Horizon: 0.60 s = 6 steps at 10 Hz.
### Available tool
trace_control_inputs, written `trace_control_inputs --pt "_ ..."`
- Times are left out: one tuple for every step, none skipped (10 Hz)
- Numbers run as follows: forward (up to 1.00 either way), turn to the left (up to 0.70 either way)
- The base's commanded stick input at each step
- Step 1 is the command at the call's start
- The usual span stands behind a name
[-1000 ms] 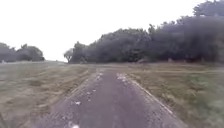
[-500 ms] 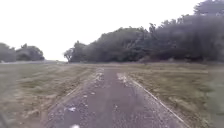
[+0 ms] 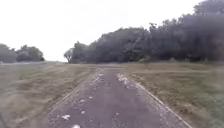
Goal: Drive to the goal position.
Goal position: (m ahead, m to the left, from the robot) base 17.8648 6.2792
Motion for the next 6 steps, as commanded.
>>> trace_control_inputs --pt "0.45 0.0" --pt "0.45 0.0" --pt "0.45 0.0" --pt "0.45 0.0" --pt "0.45 0.0" --pt "0.45 0.0"
